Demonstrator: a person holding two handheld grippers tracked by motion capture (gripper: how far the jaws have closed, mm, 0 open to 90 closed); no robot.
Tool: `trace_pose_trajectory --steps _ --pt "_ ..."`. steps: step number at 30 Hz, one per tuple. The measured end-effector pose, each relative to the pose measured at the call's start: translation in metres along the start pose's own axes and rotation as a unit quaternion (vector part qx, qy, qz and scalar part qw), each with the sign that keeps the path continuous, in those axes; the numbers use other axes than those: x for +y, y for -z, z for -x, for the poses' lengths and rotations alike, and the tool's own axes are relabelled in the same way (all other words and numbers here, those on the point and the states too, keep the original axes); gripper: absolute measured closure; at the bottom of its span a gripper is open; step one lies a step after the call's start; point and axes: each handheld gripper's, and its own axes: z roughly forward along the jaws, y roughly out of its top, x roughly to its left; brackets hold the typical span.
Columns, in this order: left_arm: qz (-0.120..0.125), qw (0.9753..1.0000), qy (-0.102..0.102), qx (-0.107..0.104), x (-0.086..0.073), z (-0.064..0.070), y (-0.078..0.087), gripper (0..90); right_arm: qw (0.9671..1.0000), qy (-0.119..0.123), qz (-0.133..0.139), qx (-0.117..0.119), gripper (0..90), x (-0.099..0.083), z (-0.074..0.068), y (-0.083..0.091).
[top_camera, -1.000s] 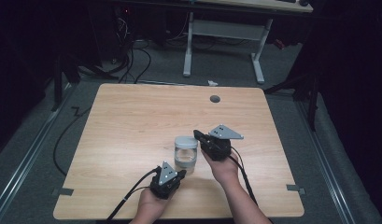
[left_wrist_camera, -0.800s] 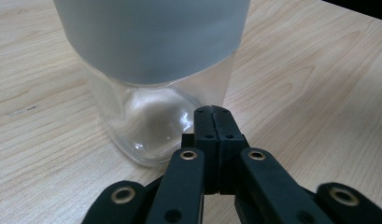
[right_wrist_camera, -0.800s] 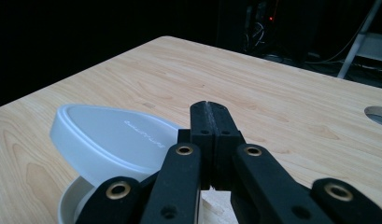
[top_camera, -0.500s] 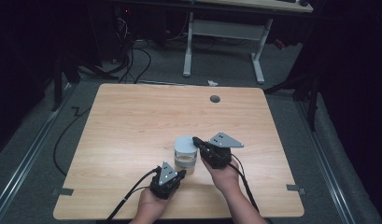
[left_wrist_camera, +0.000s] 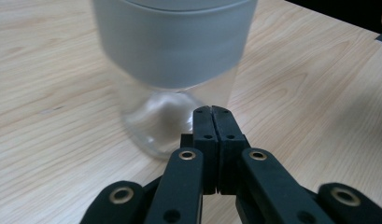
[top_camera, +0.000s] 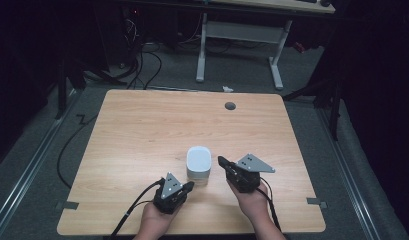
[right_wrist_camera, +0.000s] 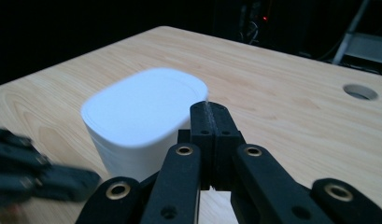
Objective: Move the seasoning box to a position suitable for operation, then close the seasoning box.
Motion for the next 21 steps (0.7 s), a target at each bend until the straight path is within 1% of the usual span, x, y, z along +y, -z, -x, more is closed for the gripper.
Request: trace_pose_trajectory --steps 1,3,5,7,8,9,10,11,12,13,14,17,18,20,21 --pt "0.0 1.0 0.0 0.0 0.0 0.0 0.0 89.3 1.0 0.0 0.0 0.0 90.0 0.0 0.0 0.0" --pt "0.003 1.0 -0.005 0.008 0.005 -0.008 0.007 88.9 0.9999 -0.007 -0.006 -0.009 90.0 -0.006 0.005 0.004" --pt "0.013 0.9996 -0.013 0.02 0.013 -0.019 0.014 88.4 0.9997 -0.012 -0.011 -0.018 90.0 -0.013 0.011 0.008" --pt "0.026 0.9989 -0.018 0.036 0.021 -0.035 0.021 87.3 0.9992 -0.018 -0.018 -0.029 90.0 -0.021 0.018 0.012" --pt "0.033 0.9984 -0.015 0.043 0.026 -0.044 0.025 86.5 0.9989 -0.022 -0.021 -0.035 90.0 -0.025 0.022 0.013" --pt "0.038 0.9981 -0.006 0.049 0.03 -0.053 0.029 85.8 0.9985 -0.027 -0.024 -0.04 90.0 -0.029 0.026 0.015" --pt "0.041 0.9976 0.004 0.056 0.035 -0.062 0.032 83.1 0.9976 -0.034 -0.032 -0.051 90.0 -0.038 0.034 0.018" --pt "0.044 0.997 0.006 0.063 0.037 -0.069 0.035 83.1 0.9976 -0.034 -0.032 -0.051 90.0 -0.038 0.034 0.018" --pt "0.052 0.9956 0.007 0.078 0.041 -0.079 0.039 81.8 0.9972 -0.037 -0.034 -0.055 90.0 -0.041 0.037 0.019" --pt "0.056 0.9943 0.006 0.091 0.043 -0.087 0.043 78.5 0.9956 -0.045 -0.043 -0.069 90.0 -0.051 0.046 0.023" --pt "0.062 0.9926 0.004 0.104 0.044 -0.096 0.047 78.5 0.9956 -0.045 -0.043 -0.069 90.0 -0.051 0.046 0.023" --pt "0.075 0.9875 0.012 0.138 0.049 -0.117 0.06 74.2 0.9934 -0.051 -0.054 -0.088 89.2 -0.063 0.058 0.029" --pt "0.077 0.9859 0.01 0.148 0.05 -0.122 0.063 72.7 0.9922 -0.054 -0.059 -0.096 89.0 -0.068 0.063 0.033" --pt "0.075 0.9828 0.002 0.169 0.049 -0.131 0.067 71.0 0.99 -0.063 -0.059 -0.111 88.4 -0.076 0.07 0.04" --pt "0.075 0.9818 0.009 0.174 0.048 -0.135 0.069 70.7 0.9888 -0.064 -0.062 -0.12 87.8 -0.079 0.072 0.043"
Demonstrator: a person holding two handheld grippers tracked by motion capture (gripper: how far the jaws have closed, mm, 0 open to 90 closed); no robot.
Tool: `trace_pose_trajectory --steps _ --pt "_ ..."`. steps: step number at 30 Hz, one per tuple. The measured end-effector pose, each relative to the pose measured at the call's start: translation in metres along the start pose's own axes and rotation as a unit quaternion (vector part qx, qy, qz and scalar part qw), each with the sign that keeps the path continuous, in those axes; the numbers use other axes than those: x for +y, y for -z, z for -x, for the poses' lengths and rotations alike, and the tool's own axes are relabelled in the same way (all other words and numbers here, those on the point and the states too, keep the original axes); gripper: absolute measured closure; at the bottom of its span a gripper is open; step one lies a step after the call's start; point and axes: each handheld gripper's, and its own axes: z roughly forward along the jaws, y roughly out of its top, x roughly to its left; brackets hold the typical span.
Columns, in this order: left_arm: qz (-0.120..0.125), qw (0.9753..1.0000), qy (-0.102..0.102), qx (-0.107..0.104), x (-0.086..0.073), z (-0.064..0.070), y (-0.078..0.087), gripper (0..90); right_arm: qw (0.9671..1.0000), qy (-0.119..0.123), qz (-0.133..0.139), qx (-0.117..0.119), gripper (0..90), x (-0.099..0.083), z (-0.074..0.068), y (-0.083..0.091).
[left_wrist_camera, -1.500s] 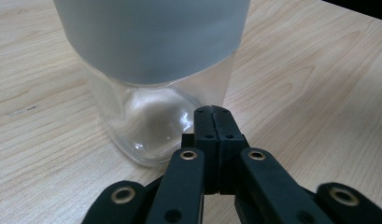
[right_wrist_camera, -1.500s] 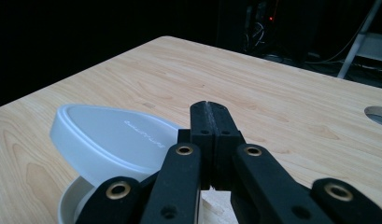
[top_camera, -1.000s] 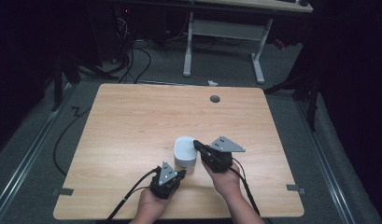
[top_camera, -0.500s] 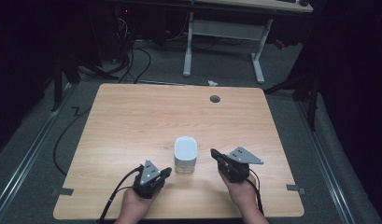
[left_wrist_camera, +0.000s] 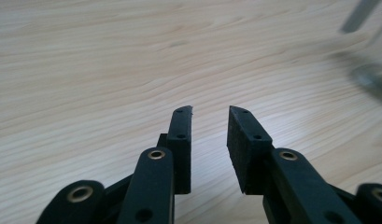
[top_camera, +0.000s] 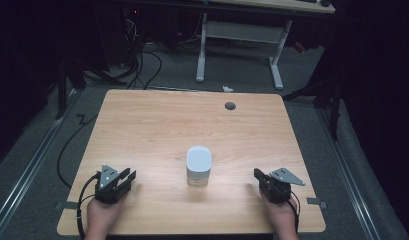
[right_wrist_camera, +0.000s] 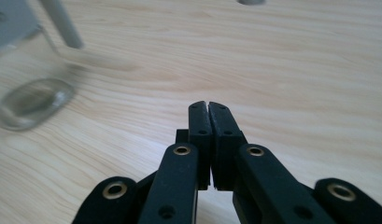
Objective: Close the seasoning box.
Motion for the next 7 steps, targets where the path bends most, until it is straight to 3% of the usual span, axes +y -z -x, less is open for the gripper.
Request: trace_pose_trajectory --steps 3,7 --pt "0.001 0.9999 0.016 0.0 0.001 -0.002 0.001 69.8 0.9999 -0.01 -0.009 -0.011 85.3 -0.004 0.007 0.001" --pt "0.003 0.9998 -0.008 -0.015 0.0 0.007 0.005 68.5 0.9996 -0.013 -0.016 -0.02 74.3 -0.005 0.011 -0.002"
